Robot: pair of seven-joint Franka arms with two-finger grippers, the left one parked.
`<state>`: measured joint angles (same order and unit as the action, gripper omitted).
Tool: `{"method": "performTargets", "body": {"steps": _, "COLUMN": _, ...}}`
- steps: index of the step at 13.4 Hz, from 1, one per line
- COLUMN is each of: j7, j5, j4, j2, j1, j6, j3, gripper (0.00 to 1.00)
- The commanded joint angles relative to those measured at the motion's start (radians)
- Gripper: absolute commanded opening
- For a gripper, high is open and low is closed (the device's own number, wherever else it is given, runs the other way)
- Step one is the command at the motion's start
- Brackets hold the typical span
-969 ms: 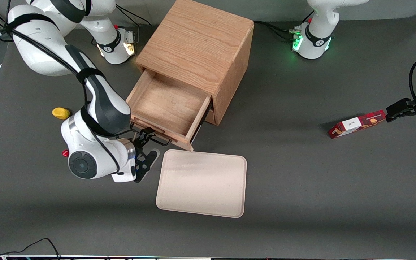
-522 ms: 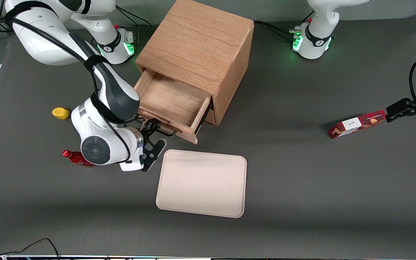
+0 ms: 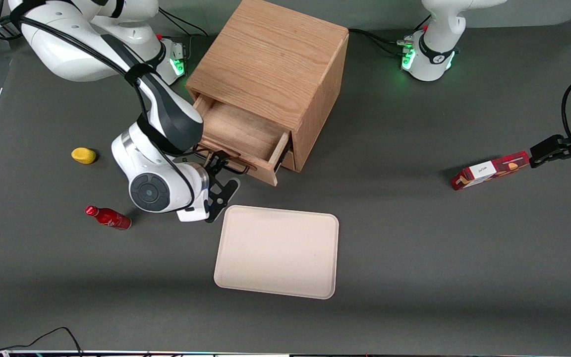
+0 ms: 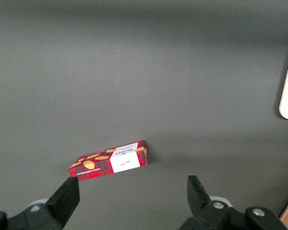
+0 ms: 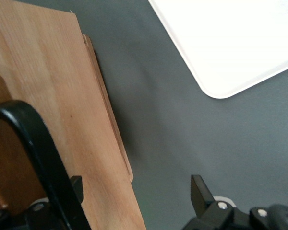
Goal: Close top drawer
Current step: 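Keep pushing the drawer into the cabinet with the right gripper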
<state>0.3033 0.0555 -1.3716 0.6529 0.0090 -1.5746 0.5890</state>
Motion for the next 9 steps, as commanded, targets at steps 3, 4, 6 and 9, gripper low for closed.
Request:
{"method": "performTargets", "body": {"steps": 3, "j7": -0.044, "j5": -0.040, "j4": -0.081, "j2": -0.048, "j1": -0.007, "j6": -0.021, "j3": 0.023, "gripper": 1.00}}
{"method": "performTargets", "body": {"steps": 4, "j7": -0.049, "j5": -0.040, "j4": -0.093, "j2": -0.052, "j1": -0.007, "j6": -0.021, "j3": 0.025, "gripper": 1.00}}
{"method": "performTargets", "body": {"steps": 6, "j7": -0.065, "j5": -0.040, "j4": -0.112, "j2": -0.058, "j1": -0.007, "j6": -0.022, "j3": 0.037, "gripper": 1.00}}
{"method": "performTargets", "body": {"steps": 9, "j7": -0.082, "j5": -0.043, "j4": -0.133, "j2": -0.065, "j1": -0.007, "j6": -0.019, "j3": 0.055, "gripper": 1.00}}
